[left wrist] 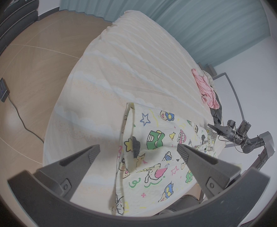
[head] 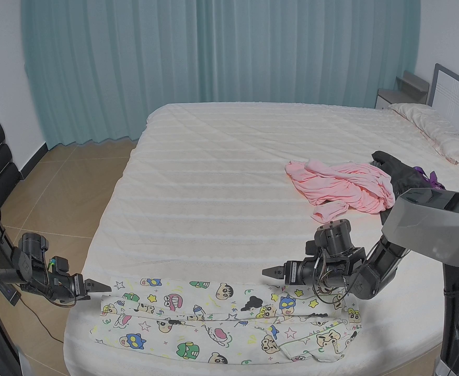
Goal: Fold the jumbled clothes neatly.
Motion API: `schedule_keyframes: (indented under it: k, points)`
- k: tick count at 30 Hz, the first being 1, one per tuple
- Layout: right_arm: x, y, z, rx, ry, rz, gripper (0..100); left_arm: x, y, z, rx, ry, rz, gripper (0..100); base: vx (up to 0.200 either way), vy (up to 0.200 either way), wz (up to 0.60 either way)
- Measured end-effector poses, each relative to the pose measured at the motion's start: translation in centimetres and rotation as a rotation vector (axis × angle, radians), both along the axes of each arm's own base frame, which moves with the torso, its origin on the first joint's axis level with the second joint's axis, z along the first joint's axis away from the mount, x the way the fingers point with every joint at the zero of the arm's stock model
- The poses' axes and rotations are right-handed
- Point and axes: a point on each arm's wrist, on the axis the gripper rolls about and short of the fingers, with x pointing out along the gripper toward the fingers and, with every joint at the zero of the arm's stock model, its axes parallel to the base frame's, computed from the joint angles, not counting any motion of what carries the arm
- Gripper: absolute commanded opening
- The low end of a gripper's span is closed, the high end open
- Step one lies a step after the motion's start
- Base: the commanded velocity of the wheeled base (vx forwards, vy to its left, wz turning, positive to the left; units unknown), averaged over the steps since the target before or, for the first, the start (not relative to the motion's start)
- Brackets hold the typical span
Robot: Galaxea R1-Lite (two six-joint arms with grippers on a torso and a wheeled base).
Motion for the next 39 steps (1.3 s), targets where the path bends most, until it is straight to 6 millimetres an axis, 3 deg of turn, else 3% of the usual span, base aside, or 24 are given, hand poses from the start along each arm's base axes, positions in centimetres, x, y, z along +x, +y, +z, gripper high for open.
schedule_keyframes:
  k: [7,8,18,31,32,39]
  points:
    - [-0.7,-0.2,-0.4,-0.056,0.027,0.036,100,0.0,0.0,0.0,0.0,0.002,0.0,100,0.0,0.0,0.0]
    - [-0.8,-0.2,-0.5,-0.059,0.032,0.037,0,0.0,0.0,-0.1,0.0,0.002,0.0,100,0.0,0.0,0.0]
    - [-1.0,-0.2,-0.5,-0.084,0.061,0.049,0,0.0,0.0,-0.1,0.0,0.002,0.0,100,0.0,0.0,0.0]
    - [-0.2,0.9,0.3,-0.074,-0.027,0.03,0,0.0,0.0,-0.1,0.0,0.002,0.0,100,0.0,0.0,0.0]
    - [-0.1,1.0,0.3,-0.073,-0.03,0.03,100,0.0,0.0,-0.1,0.0,0.002,0.0,100,0.0,0.0,0.0]
    - [0.0,1.3,0.1,-0.07,-0.03,0.028,100,0.0,0.0,-0.1,0.0,0.002,-0.001,100,0.0,0.0,0.0]
